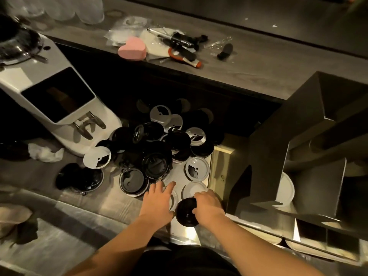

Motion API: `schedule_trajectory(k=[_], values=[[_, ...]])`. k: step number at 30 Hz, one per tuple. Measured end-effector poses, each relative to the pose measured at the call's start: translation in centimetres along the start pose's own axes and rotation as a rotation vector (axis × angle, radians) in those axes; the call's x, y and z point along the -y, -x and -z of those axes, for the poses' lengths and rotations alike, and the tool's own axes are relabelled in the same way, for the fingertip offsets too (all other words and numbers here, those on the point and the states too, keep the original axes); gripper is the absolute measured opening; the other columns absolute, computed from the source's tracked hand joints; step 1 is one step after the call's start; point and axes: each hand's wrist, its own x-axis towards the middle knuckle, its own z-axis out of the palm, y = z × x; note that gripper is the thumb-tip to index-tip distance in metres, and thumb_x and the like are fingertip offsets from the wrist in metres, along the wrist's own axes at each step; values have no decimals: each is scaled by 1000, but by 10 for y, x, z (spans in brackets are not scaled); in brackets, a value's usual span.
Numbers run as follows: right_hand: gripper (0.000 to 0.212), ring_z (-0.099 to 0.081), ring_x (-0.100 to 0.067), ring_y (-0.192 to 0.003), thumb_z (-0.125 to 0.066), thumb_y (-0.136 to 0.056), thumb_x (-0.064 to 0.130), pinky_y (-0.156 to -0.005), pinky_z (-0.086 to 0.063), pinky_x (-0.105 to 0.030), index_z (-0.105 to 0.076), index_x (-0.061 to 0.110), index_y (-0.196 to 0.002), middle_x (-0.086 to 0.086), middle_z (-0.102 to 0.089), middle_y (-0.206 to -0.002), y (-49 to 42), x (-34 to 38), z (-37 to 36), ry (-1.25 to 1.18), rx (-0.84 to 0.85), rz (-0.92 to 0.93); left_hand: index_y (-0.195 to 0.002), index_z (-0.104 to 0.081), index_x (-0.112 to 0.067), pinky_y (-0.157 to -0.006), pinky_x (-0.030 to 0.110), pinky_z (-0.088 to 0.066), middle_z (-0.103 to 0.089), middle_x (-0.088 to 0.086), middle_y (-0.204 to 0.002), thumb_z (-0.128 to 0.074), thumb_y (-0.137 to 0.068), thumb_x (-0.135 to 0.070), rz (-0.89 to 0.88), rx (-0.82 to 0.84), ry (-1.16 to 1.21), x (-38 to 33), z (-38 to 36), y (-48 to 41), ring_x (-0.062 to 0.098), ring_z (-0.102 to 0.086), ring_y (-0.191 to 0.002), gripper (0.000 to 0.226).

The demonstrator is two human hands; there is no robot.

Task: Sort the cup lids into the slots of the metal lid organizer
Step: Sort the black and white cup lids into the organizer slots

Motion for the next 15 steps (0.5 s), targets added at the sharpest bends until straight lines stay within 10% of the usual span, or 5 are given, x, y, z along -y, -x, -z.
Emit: schedule_trajectory(k=[7, 15], values=[[24, -55, -25, -115, -49, -102, 21, -102, -43, -33, -58, 18, -124, -3, -57, -125, 9, -19, 3, -498, -55, -86, -135, -42, -39, -90, 27, -47, -28, -7, -124, -76, -79, -25, 199, -53, 749, 4, 24, 18, 17, -50, -110, 66], [35, -34, -24, -129, -51, -100, 24, -108, -30, -30, -56, 15, -133, -4, -48, -138, -16, -9, 1, -177, -137, -105, -121, -54, -17, -63, 35, -48, -55, 14, -119, -72, -78, -27, 521, 135, 1753, 1, 30, 43, 31, -58, -95, 47]])
